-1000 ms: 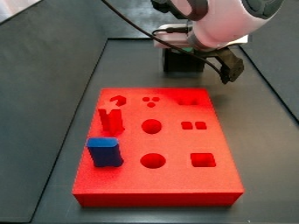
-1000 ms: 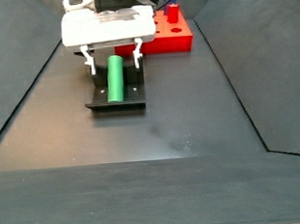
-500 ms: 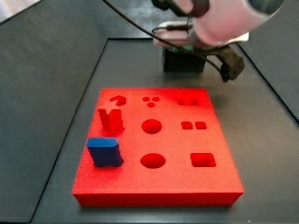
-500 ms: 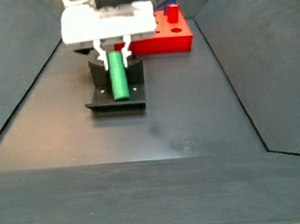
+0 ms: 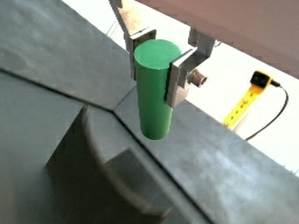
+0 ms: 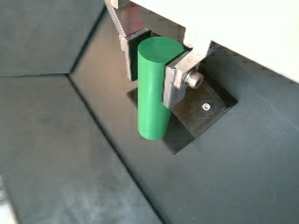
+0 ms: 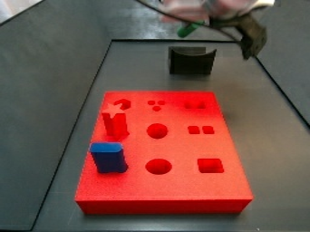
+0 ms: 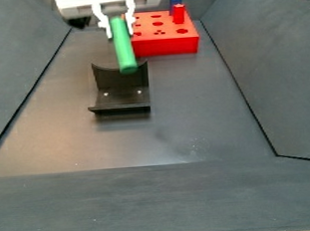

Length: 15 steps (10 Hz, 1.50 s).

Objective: Pick up the round object. Move up. Place the round object on the fixture. Regrasp the round object. Move to above the board. Insert the round object.
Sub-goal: Move to above the board.

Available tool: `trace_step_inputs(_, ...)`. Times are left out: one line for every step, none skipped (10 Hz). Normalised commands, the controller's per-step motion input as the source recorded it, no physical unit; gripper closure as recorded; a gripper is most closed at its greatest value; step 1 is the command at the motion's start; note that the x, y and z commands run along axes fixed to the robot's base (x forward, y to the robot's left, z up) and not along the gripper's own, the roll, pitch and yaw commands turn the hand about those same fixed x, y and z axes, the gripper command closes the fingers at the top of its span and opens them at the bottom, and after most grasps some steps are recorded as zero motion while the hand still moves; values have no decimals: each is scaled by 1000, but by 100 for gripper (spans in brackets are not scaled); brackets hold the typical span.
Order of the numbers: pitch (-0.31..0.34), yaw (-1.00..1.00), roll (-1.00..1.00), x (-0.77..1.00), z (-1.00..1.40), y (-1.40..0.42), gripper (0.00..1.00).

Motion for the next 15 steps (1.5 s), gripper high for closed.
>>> trace_step_inputs(-166, 47, 4, -77, 1000, -107, 100)
trace_step_inputs(-160, 5, 0, -80, 1000, -100, 100)
trace_step_inputs(-142, -29, -8, -83, 1000, -94, 100)
trace_step_inputs(-103, -72, -10, -86, 1000, -85, 100)
trace_step_inputs(-74, -99, -13, -86, 1000, -77, 100)
trace_step_inputs(-26, -121, -11, -82, 1000, -61, 100)
trace_step_inputs(23, -117, -8, -73, 894, -51, 100)
trace_step_inputs(55, -100, -11, -52, 708, -34, 100)
trace_step_inputs(71, -88, -16, -42, 575, -22, 100)
trace_step_inputs(108, -45, -28, -27, 250, -16, 100)
trace_step_inputs(-59, -239, -1000, -443, 261, -1000, 100)
trace_step_inputs(-59, -229, -1000, -440, 241, -1000, 100)
trace_step_inputs(-57, -233, -1000, -477, 255, -1000, 100)
trace_step_inputs(-51, -239, -1000, -485, 239, -1000, 100)
trace_step_inputs(-35, -249, -1000, -494, 248, -1000, 100)
